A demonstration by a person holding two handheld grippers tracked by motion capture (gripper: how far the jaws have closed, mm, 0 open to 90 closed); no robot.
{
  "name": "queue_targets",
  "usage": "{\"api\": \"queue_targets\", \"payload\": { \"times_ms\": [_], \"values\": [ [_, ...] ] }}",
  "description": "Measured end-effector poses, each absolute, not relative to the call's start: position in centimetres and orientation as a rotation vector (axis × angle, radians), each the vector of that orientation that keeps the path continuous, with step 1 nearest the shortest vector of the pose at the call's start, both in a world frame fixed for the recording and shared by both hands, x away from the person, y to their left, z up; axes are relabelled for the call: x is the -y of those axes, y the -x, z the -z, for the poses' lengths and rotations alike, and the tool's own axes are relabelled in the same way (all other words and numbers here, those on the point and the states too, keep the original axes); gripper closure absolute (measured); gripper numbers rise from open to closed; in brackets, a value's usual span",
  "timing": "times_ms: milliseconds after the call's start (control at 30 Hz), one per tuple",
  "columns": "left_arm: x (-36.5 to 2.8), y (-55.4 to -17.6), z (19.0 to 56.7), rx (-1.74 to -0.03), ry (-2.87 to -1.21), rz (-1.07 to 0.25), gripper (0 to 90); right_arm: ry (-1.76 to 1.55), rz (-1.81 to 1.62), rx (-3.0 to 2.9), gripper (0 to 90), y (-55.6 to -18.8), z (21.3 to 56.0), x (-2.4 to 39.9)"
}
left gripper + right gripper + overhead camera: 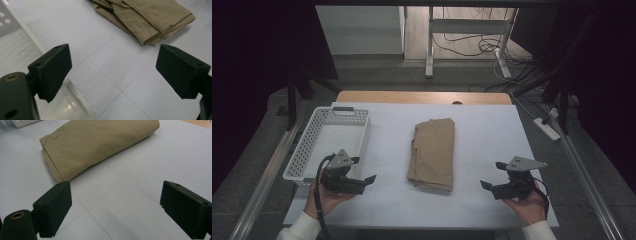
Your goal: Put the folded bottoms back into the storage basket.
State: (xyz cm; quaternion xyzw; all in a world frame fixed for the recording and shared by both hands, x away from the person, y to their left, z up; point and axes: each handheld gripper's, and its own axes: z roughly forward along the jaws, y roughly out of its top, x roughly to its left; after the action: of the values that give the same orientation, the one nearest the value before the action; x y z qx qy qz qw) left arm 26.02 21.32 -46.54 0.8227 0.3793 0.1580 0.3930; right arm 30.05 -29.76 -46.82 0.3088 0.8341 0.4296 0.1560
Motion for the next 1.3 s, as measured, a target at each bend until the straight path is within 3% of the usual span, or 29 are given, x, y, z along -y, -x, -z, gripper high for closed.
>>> {"api": "queue_targets", "payload": {
  "times_ms": [1300],
  "values": [
    [-21.0,-26.3,46.2,-0.95,-2.061,-0.403,13.1,-0.84,-1.303,-2.42,11.4,-30.0,46.9,28.6]
  ]
}}
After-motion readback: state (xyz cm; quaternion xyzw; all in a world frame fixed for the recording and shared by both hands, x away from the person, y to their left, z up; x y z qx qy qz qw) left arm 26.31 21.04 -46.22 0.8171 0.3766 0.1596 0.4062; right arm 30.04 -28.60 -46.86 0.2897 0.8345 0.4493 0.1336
